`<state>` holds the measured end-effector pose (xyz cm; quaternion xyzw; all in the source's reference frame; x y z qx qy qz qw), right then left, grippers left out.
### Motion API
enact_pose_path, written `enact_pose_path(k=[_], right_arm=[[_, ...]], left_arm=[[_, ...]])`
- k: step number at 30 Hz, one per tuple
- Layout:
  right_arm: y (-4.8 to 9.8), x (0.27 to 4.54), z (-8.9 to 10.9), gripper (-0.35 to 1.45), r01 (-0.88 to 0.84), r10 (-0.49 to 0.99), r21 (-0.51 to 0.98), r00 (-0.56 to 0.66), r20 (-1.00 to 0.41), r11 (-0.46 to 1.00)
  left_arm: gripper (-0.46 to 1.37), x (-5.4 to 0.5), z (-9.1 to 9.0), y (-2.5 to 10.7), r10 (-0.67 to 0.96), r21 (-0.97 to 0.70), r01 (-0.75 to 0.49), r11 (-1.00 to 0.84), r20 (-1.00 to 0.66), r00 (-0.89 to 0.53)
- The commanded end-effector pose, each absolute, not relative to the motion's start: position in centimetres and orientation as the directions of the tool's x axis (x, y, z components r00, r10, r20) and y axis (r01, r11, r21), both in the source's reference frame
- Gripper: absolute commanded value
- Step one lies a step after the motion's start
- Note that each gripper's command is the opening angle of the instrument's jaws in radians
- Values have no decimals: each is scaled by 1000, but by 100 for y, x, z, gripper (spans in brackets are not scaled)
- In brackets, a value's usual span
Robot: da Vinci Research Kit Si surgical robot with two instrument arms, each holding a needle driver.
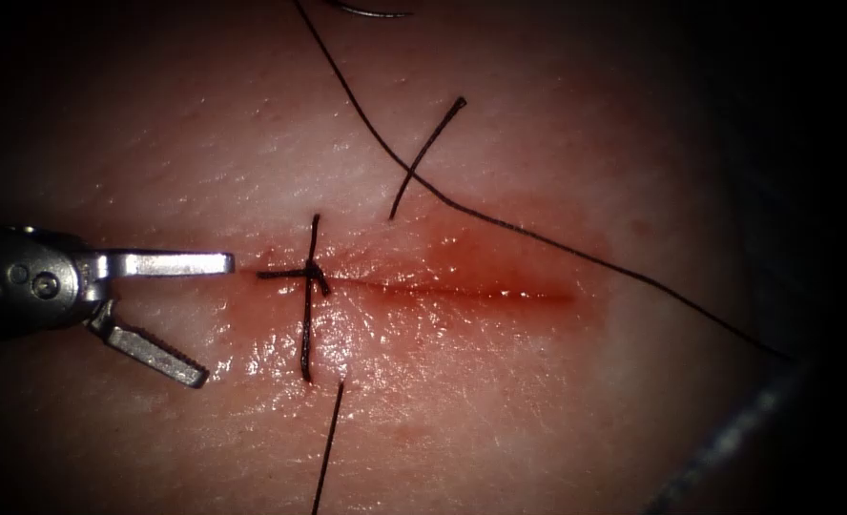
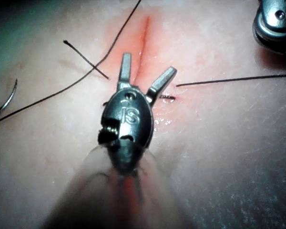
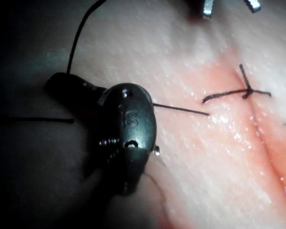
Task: Wound Closure
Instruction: Use the right gripper to pull the suture through the cut until a short tail remains on top
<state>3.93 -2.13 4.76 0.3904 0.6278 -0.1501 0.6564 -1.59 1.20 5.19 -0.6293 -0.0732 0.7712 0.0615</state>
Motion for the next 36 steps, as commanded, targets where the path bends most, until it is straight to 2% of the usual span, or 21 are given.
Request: enact_pose_path(k=[1, 17, 19, 20, 23, 26, 36], right_arm=[[-214, 393, 475, -35, 684, 292, 324, 167, -942, 654], [-218, 396, 469, -35, 693, 339, 361, 177, -924, 623], [-213, 396, 472, 29, 658, 342, 371, 179, -923, 655], [-211, 395, 473, 50, 647, 345, 374, 178, -922, 664], [-201, 389, 479, 129, 545, 354, 397, 188, -916, 738], [-187, 379, 484, 140, 461, 374, 425, 203, -905, 779], [-146, 331, 483, 141, 387, 411, 464, 215, -886, 797]], left_arm=[[52, -159, 519, 120, 187, -191, -3, -982, -962, -201], [54, -157, 525, 121, 203, -206, -6, -978, -959, -200], [55, -155, 525, 120, 203, -206, -5, -979, -959, -200], [55, -155, 525, 120, 203, -206, -5, -979, -959, -200], [56, -155, 526, 119, 202, -205, -6, -979, -959, -201], [57, -155, 526, 119, 207, -210, -7, -978, -958, -201], [59, -156, 526, 119, 207, -210, -7, -978, -958, -200]])
